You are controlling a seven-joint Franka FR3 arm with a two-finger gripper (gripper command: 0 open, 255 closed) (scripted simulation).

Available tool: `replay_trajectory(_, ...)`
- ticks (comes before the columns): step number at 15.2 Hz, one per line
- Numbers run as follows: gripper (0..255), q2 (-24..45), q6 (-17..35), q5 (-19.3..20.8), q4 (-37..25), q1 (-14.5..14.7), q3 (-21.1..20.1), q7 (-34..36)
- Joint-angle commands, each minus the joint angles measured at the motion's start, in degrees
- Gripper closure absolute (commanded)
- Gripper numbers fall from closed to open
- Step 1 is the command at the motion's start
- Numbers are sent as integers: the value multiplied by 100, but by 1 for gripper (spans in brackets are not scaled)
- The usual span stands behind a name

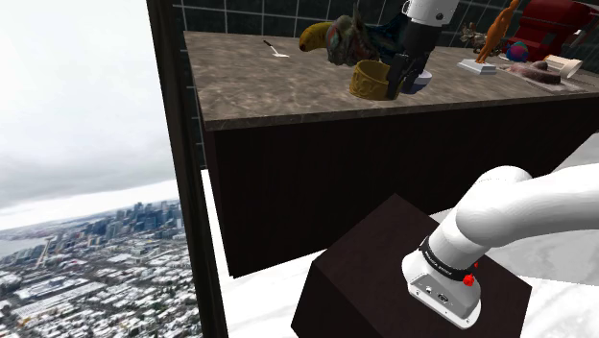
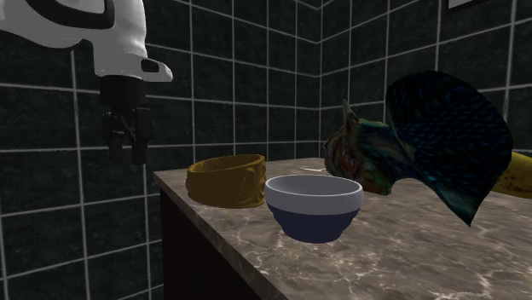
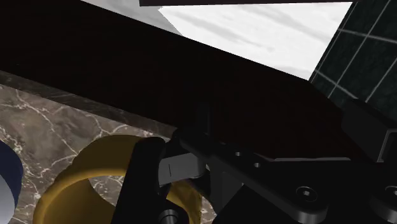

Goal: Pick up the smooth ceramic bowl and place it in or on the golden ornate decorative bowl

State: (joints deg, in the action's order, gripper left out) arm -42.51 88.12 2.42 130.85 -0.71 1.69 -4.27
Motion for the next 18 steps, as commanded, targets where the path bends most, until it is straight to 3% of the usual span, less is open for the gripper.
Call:
replay_trajectory(1,0,0,0,0,0,0,0,0)
replay_trajectory(10,0,1075,321,568,-858,-277,944,-1093)
replay_trajectory(18,0,2331,514,673,-2051,-431,1738,-2095)
